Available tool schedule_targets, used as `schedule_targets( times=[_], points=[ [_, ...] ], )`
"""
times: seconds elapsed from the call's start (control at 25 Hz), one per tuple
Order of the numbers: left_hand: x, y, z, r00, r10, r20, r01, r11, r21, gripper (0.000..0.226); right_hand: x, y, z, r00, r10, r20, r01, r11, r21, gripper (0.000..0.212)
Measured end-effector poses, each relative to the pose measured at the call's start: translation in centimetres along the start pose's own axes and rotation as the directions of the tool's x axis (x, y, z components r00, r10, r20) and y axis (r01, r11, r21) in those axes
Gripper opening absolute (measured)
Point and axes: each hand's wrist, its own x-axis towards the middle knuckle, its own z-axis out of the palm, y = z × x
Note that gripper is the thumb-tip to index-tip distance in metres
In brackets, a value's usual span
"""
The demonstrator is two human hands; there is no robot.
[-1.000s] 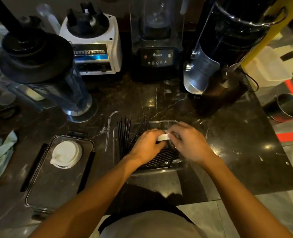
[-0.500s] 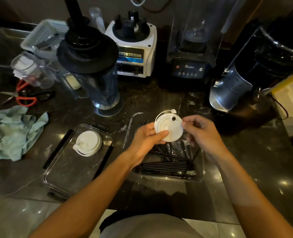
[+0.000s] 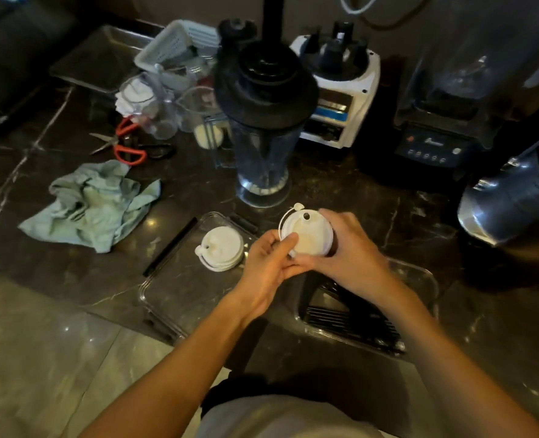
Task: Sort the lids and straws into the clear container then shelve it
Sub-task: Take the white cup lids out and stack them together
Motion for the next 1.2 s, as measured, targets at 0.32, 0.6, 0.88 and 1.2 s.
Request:
schedule_targets(
  times=[0.32, 0.6, 0.88, 1.2],
  points=[
    [-1.8, 1.6, -9.4, 0.905, 0.158, -0.395, -0.117, 0.985, 0.126, 0.021, 6.1, -6.8, 7.1, 0.935, -0.247, 0.254, 0.305, 0.925, -0.227, 0.099],
    [-0.3, 0.9, -15.0, 0.774, 0.202, -0.601, -0.027, 0.957, 0.288, 0.027, 10.3, -7.8, 10.0, 0.822, -0.236, 0.519, 0.466, 0.802, -0.373, 0.100],
    [1.1, 1.0, -17.2, 0.859, 0.334, -0.387, -0.013, 0.771, 0.637, 0.027, 11.4, -7.7, 11.6, 0.774, -0.219, 0.593, 0.522, 0.750, -0.405, 0.105],
    [1.9, 0.7, -18.3, 0.863, 0.312, -0.398, 0.072, 0.704, 0.706, 0.020, 10.7, -7.1, 12.0, 0.761, -0.276, 0.587, 0.584, 0.686, -0.434, 0.100]
  ],
)
